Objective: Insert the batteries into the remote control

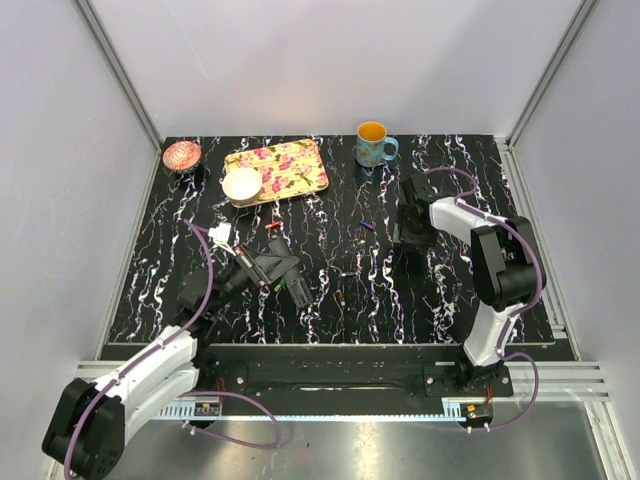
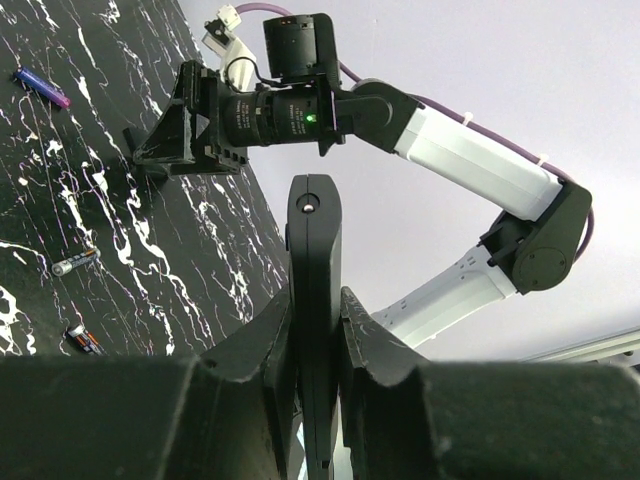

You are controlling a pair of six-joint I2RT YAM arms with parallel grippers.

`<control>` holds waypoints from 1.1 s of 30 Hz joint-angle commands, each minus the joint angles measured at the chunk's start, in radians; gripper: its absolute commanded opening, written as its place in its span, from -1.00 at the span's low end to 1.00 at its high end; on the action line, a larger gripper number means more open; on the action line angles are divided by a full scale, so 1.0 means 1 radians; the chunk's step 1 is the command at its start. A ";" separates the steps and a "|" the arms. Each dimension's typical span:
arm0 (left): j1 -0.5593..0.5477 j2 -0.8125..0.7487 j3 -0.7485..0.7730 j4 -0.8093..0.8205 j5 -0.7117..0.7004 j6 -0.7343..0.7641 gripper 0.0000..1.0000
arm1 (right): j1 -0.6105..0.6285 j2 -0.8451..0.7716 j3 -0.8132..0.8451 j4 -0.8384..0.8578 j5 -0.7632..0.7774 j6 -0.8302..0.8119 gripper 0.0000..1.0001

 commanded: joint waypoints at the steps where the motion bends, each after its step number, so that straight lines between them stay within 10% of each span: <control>1: 0.005 0.000 0.062 0.009 0.027 0.026 -1.00 | -0.002 -0.110 -0.005 -0.018 0.016 0.021 0.50; 10: 0.004 -0.030 0.070 -0.072 -0.008 0.060 -1.00 | 0.072 -0.268 -0.049 0.216 -0.019 0.015 0.41; 17: 0.005 -0.055 0.085 -0.137 -0.017 0.080 -1.00 | 0.101 0.018 0.144 0.238 -0.200 -0.120 0.29; 33: 0.005 -0.079 0.093 -0.211 -0.025 0.109 -1.00 | 0.173 0.220 0.265 0.278 -0.056 -0.270 0.29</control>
